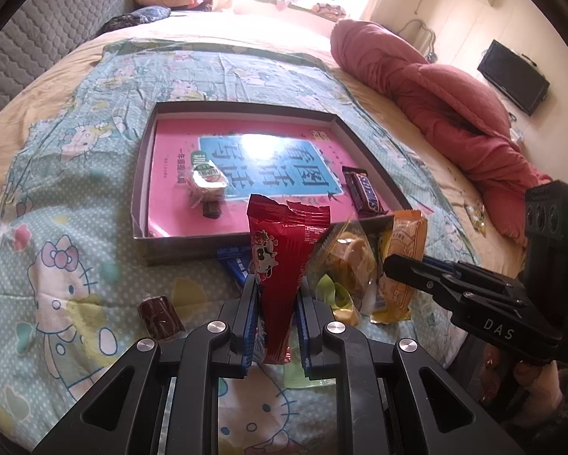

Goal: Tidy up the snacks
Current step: 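Lift the red snack with left gripper while right gripper lifts the orange packet, then lower red snack into tray with left gripper while right gripper lowers orange packet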

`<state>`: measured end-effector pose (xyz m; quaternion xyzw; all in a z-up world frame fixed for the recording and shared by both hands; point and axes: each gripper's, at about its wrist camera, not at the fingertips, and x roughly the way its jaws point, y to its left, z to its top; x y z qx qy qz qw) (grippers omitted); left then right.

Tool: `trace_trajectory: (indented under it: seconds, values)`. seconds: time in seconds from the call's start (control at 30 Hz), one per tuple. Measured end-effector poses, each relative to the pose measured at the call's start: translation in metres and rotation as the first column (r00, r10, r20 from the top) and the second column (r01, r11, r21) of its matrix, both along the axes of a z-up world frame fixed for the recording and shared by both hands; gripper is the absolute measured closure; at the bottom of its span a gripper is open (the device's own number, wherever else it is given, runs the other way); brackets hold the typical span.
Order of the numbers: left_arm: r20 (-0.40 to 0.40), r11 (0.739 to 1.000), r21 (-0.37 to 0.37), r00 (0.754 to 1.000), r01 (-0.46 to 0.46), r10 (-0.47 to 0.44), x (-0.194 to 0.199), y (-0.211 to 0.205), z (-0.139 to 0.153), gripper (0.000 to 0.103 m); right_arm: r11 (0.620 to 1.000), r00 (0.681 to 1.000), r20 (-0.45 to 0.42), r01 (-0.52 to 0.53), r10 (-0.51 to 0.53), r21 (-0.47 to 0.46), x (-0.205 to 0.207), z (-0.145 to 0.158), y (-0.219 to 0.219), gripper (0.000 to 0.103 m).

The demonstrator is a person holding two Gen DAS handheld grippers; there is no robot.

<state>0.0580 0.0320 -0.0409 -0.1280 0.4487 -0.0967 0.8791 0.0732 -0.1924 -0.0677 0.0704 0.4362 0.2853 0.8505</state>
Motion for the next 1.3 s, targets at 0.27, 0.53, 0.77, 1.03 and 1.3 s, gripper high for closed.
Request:
trace_trajectory:
  seconds: [0.27, 0.53, 0.77, 1.03, 1.3]
  values:
    - [0.02, 0.999, -0.023, 0.999, -0.04, 0.04, 0.003, 0.012, 0.007, 0.084, 1.0, 1.0, 0.003, 0.002, -0.002, 0.016, 0.002, 0.002, -0.001, 0.083]
    - [0.049, 0.995, -0.042, 0.994, -0.092, 0.094, 0.009, 0.026, 0.015, 0.084, 0.999, 0.999, 0.036, 0.027, -0.028, 0.021, 0.009, 0.011, -0.005, 0.083]
    - [0.09, 0.991, -0.053, 0.988, -0.122, 0.127, 0.023, 0.034, 0.023, 0.084, 0.997, 0.996, 0.049, 0.066, -0.068, 0.034, 0.017, 0.016, -0.011, 0.083]
    - [0.139, 0.986, -0.064, 0.977, -0.156, 0.164, 0.038, 0.043, 0.03, 0.084, 0.993, 0.991, 0.07, 0.11, -0.113, 0.037, 0.025, 0.023, -0.019, 0.083]
    - [0.149, 0.979, -0.006, 0.968, -0.201, 0.2, 0.058, 0.051, 0.02, 0.084, 0.99, 0.986, 0.084, 0.14, -0.142, 0.031, 0.034, 0.029, -0.021, 0.083]
